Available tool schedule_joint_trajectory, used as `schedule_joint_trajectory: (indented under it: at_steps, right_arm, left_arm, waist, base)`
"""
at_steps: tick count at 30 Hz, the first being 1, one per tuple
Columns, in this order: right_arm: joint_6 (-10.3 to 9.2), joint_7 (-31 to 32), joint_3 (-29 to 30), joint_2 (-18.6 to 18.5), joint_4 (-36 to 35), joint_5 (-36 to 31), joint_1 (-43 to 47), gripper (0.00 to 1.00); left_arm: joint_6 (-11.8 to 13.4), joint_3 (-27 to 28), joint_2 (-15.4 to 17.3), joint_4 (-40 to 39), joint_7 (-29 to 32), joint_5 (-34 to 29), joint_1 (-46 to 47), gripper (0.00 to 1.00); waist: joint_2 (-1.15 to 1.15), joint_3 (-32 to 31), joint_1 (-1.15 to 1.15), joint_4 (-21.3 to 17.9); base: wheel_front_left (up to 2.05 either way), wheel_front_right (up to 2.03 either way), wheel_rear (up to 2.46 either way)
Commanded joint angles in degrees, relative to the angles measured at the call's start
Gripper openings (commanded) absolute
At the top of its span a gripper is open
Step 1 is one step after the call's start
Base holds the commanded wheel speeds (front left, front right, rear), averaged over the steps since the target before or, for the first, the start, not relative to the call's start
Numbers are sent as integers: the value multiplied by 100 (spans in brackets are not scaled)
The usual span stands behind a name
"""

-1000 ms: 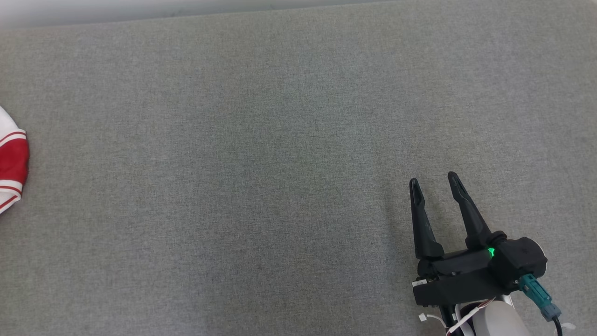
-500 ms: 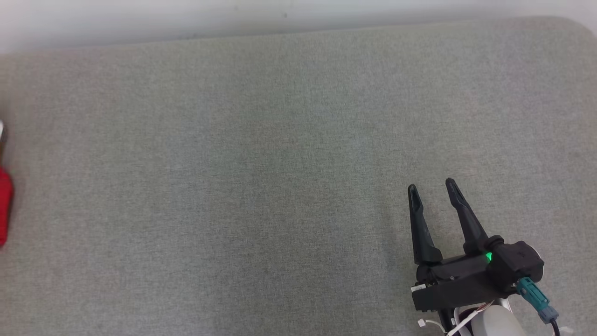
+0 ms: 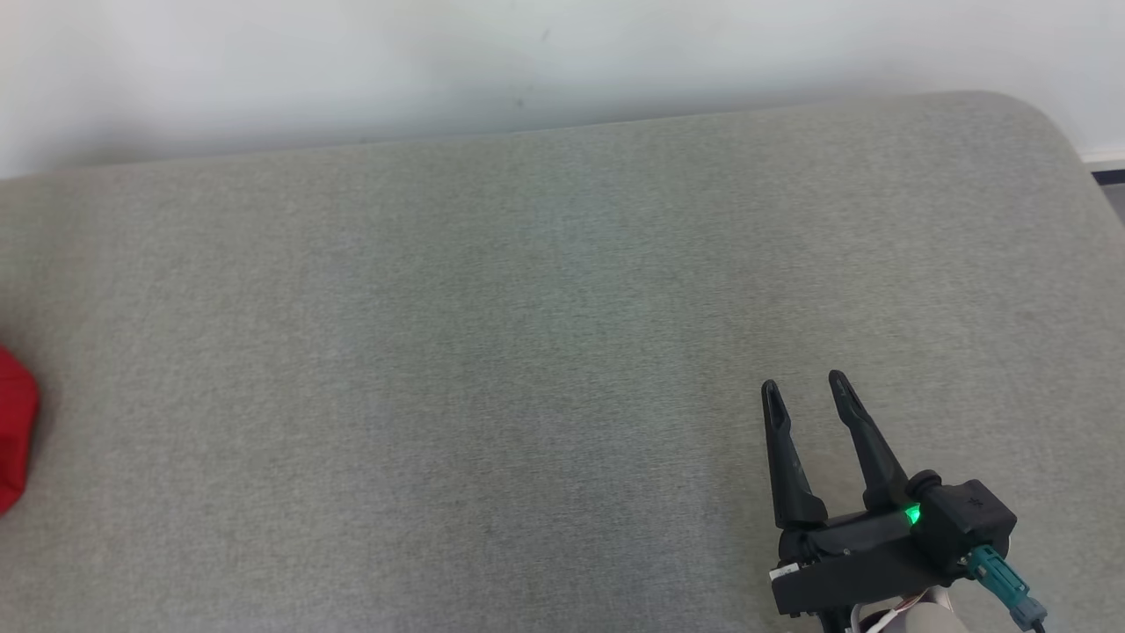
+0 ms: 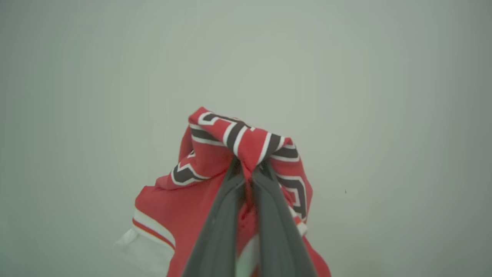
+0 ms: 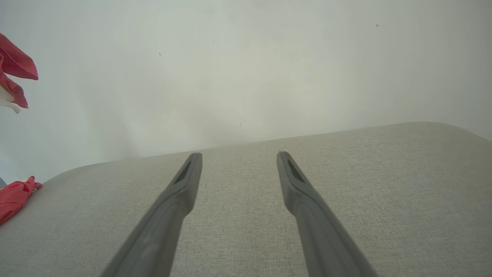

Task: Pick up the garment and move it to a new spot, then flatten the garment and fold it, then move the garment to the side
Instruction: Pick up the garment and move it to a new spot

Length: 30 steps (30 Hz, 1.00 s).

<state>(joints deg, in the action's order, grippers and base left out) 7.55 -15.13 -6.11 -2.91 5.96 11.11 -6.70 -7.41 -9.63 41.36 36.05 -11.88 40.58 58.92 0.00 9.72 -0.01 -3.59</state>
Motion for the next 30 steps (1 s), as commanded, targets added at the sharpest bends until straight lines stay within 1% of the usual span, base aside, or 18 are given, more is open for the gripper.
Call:
schedule_joint_trajectory:
  at_steps: [1,3,6,13,14,15,19,21,23,25,26,28,30]
  right_arm:
    - [-12,-4,-15,5,-10,65,76,100]
    - [-12,-4,-36,5,-13,114,72,100]
    - [-12,-3,-72,5,-21,174,85,100]
    - [-12,-3,-87,5,-43,209,130,100]
    - [-12,-3,-90,4,-39,214,136,100]
    - [-12,-3,-90,4,-39,214,136,100]
    - [-12,-3,-45,7,-38,246,126,100]
    - [-12,-3,-38,5,-50,258,121,100]
    - [-12,-3,-55,5,-51,275,97,100]
    - [-12,-3,-74,7,-59,296,62,100]
    - [-12,-3,-81,6,-64,298,55,100]
    - [-12,-3,-95,5,-59,323,35,100]
    - [-12,-3,-111,5,-52,353,32,100]
  left_arm:
    - [-6,-52,-86,-182,42,36,57,0]
    - [7,-102,-173,-550,95,75,50,0]
    - [89,-227,-407,-1085,151,105,-148,0]
    - [431,-525,-1059,-2217,219,241,-787,0]
    - [471,-590,-1146,-2344,223,245,-907,0]
    - [471,-590,-1146,-2344,223,245,-907,0]
    - [544,-934,-1505,-2697,234,258,-1399,0]
    - [573,-1078,-1714,-2739,169,309,-1665,0]
    - [588,-1210,-1854,-2654,113,302,-1937,0]
    - [546,-1408,-1985,-2506,75,251,-2182,0]
    - [498,-1541,-2043,-2399,91,223,-2289,0]
    - [501,-1697,-2091,-2126,29,83,-2408,0]
    - [418,-1878,-2237,-1744,18,100,-2576,0]
  waist:
    - [0,-90,1,-141]
    - [0,-118,1,-256]
    - [0,-153,1,-472]
    - [0,-148,1,-1034]
    - [0,-133,1,-1102]
    - [0,-133,1,-1102]
    - [0,-73,1,-1284]
    - [0,-54,1,-1335]
    - [0,-23,1,-1380]
    - [0,13,1,-1410]
    - [0,33,1,-1417]
    - [0,64,1,-1432]
    - [0,87,1,-1437]
  base:
    - [0,0,0]
    - [0,0,0]
    - [0,0,0]
    - [0,0,0]
    - [0,0,0]
    - [0,0,0]
    - [0,0,0]
    - [0,0,0]
    - [0,0,0]
    - [0,0,0]
    - [0,0,0]
    - [0,0,0]
    - [0,0,0]
